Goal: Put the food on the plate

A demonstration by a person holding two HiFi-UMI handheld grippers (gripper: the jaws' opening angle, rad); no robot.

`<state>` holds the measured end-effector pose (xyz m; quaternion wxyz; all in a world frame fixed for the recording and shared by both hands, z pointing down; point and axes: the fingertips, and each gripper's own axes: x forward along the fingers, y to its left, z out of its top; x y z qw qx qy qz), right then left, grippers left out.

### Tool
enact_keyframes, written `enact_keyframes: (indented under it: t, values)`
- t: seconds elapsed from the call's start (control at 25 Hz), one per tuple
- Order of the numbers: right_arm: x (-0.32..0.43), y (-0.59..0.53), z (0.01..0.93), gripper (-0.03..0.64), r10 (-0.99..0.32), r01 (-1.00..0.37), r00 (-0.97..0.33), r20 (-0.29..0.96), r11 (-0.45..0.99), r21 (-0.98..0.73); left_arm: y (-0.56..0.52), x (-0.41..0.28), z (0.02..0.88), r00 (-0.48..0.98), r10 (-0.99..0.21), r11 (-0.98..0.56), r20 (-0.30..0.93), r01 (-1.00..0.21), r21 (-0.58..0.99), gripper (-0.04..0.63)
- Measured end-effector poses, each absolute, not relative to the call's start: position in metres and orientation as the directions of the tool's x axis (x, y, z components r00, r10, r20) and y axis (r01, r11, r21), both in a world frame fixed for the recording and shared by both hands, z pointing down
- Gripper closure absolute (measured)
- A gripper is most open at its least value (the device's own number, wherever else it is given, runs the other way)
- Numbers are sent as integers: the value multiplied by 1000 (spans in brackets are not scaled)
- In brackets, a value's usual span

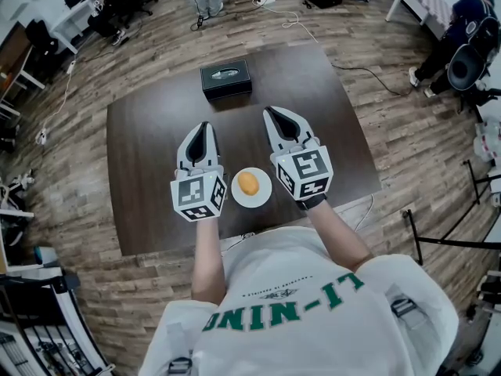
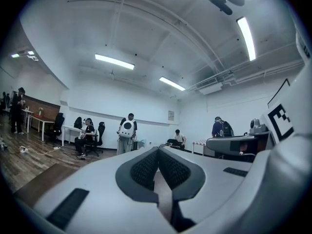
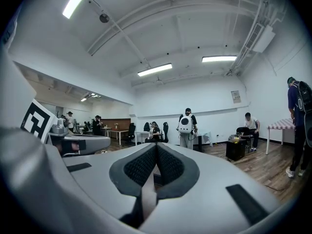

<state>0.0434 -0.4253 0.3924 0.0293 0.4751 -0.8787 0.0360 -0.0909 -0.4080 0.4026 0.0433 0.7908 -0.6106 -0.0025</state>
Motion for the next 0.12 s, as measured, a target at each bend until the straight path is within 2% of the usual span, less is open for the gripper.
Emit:
enact_keyframes:
  t: [0.12]
  values:
    - [41,-428,396,600,-833,-838,-545,92,544,-39,-412,-93,406,257,-965,-253,54,-964,78,583]
